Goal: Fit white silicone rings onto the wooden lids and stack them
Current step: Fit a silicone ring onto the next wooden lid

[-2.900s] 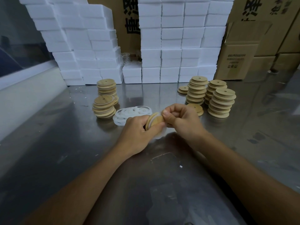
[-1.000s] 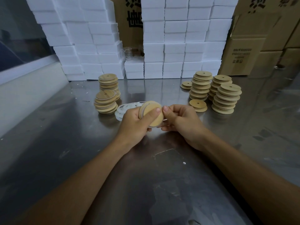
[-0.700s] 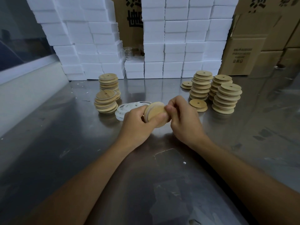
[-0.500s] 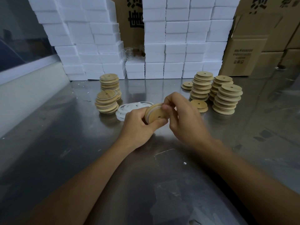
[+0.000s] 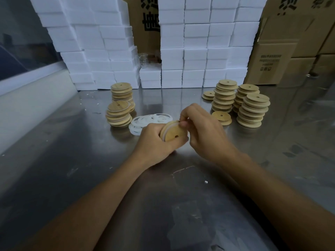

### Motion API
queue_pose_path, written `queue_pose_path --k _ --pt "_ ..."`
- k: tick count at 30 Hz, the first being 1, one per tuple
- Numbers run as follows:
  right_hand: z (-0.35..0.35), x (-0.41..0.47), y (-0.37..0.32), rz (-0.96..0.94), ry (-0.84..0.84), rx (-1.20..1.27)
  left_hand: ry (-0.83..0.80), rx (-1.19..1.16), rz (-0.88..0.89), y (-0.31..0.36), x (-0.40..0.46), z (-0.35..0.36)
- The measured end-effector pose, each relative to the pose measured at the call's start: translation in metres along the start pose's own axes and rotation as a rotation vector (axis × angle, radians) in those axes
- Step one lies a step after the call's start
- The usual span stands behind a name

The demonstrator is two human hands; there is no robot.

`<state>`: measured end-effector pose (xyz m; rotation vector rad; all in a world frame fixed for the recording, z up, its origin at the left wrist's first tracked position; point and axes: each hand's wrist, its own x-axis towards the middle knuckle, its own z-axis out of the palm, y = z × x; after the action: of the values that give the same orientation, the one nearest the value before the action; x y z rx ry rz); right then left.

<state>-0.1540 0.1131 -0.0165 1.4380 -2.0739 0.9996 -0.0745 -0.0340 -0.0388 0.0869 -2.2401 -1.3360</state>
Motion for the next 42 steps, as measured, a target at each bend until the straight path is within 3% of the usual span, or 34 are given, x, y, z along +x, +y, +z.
queue_pose_path --k 2,12,14,19,25,28,32,36,42 --pt "0.002 0.001 -0.004 0.006 -0.022 0.046 -0.012 0.016 0.003 0.002 0.000 0.002" --pt "0.010 0.001 -0.007 0.541 -0.014 0.808 0.034 -0.313 -0.101 0.000 0.004 -0.004" --pt "0.009 -0.001 -0.007 0.572 -0.036 0.842 0.064 -0.337 -0.137 -0.001 0.005 -0.005" --pt "0.011 -0.002 -0.006 0.565 -0.020 0.732 0.092 -0.218 -0.121 -0.001 0.006 -0.002" --pt "0.012 -0.001 -0.005 0.448 0.092 0.406 0.269 0.372 0.186 0.005 0.002 0.001" --pt "0.010 -0.002 -0.004 0.366 0.168 0.231 0.302 0.555 0.244 0.010 -0.003 0.004" --pt "0.008 -0.001 -0.003 0.296 0.255 0.131 0.360 0.599 0.209 0.012 -0.004 0.002" --pt "0.008 0.000 -0.009 0.176 0.218 0.050 0.375 0.525 0.110 0.013 -0.002 0.001" --pt "0.004 0.001 -0.012 0.045 0.143 -0.083 0.384 0.769 0.241 0.018 -0.008 0.005"
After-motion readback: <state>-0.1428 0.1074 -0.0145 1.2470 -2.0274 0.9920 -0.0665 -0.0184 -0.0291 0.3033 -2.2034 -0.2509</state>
